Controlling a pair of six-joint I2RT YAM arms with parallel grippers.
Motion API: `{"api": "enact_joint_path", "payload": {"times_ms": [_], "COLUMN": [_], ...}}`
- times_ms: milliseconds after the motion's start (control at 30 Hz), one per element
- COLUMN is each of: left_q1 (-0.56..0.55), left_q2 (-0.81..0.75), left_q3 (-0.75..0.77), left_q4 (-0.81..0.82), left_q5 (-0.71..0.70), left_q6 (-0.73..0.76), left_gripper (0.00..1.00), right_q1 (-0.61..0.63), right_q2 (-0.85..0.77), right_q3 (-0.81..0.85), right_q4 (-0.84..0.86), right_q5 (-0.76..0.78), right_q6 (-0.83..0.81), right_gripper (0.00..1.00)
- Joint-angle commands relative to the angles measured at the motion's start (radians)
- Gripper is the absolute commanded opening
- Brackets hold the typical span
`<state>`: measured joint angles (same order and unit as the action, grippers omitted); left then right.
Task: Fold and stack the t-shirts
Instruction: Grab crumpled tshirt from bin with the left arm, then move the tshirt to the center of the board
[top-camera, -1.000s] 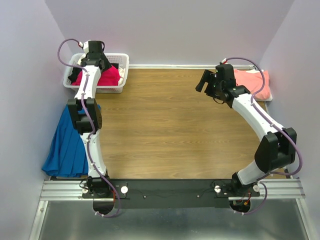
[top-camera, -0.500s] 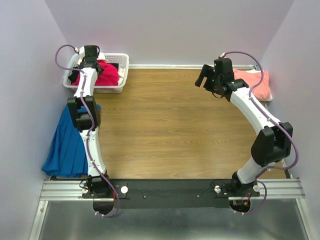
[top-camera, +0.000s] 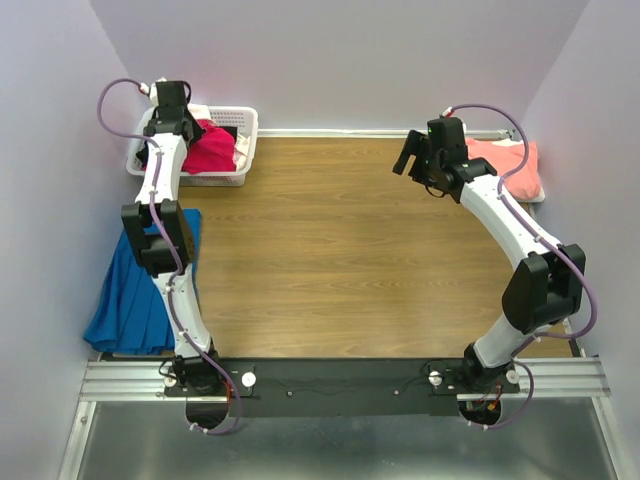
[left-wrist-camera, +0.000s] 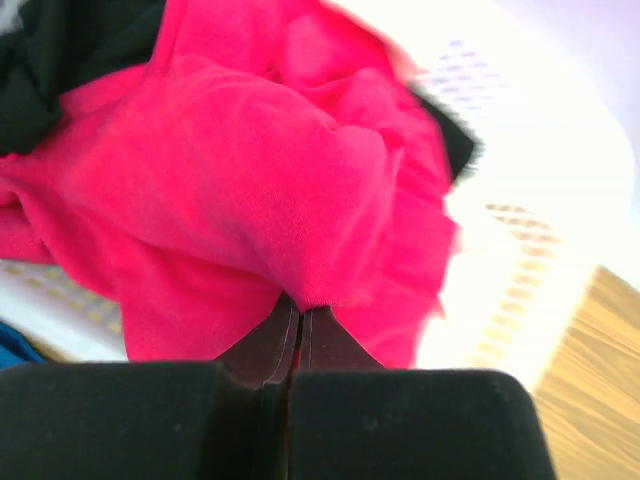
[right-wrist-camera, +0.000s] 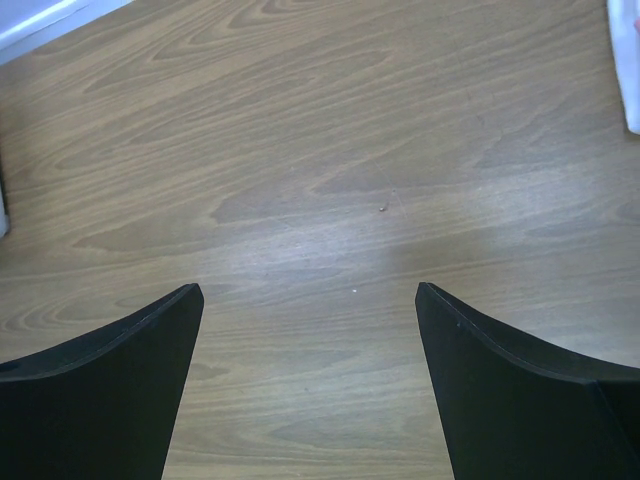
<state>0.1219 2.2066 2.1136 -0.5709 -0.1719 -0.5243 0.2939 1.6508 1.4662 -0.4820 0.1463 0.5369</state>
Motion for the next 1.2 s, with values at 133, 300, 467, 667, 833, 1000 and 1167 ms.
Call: {"api": "enact_joint_path", "payload": {"times_ms": [133, 300, 467, 667, 833, 1000, 1167], "left_q1": [-0.094, -0.217, -0.359, -0.523, -0.591, -0.614, -0.633], "left_q2": [-0.364, -0.488, -0.605, -0.735, -0.866, -0.933, -0.944], "left_q3": [-0.061, -0.067, -0.05, -0.07, -0.168, -0.231, -0.227], "left_q4": [0.029, 0.023, 0.042, 0.111, 0.252, 0.345, 0.382], "left_q5": [0.141, 0.121, 0.097, 0.109, 0.204, 0.287, 0.351], "left_q6": [0.01, 0.063, 0.132, 0.19, 0.237, 0.253, 0.277], "left_gripper": [0.0, 0.0, 0.0, 0.0, 0.0, 0.0, 0.0], "right_q1": [0.005, 0.004, -0.004, -0.03, -0.039, -0.042, -0.042], "right_q2": [-0.051, -0.074, -0.106, -0.158, -0.19, -0.203, -0.201], "right_q3": [0.051, 0.054, 0.051, 0.034, -0.001, -0.032, -0.041], "right_q4": [-0.052, -0.061, -0.063, -0.066, -0.066, -0.067, -0.067], "right_q5": [0.131, 0.168, 0.196, 0.22, 0.222, 0.214, 0.204], "right_q6": [-0.023, -0.035, -0.028, -0.02, -0.015, -0.015, -0.018], "right_gripper": [0.96, 0.97, 0.97, 0.97, 0.97, 0.97, 0.97]}}
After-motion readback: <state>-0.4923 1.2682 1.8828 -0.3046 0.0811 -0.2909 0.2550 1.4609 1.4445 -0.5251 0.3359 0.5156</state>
